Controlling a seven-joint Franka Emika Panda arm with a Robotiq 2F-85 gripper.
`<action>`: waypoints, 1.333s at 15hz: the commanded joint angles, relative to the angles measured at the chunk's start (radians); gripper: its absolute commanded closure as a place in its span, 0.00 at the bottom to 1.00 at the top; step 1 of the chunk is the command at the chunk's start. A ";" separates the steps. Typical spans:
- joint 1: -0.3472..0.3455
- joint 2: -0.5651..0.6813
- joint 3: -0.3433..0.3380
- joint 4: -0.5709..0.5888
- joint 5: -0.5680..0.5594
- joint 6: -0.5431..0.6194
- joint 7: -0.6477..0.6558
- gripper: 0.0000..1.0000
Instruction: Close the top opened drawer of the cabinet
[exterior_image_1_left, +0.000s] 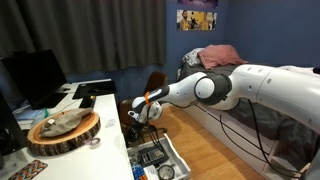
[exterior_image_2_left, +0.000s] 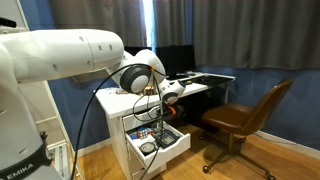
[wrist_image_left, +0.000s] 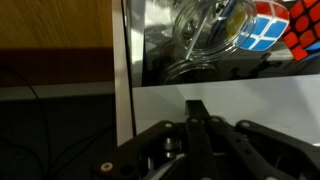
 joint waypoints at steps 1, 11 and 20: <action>0.018 0.000 0.037 0.006 0.073 -0.024 -0.098 1.00; 0.040 -0.001 0.029 0.006 0.085 -0.096 -0.258 1.00; 0.061 -0.003 0.013 0.015 0.088 -0.104 -0.322 1.00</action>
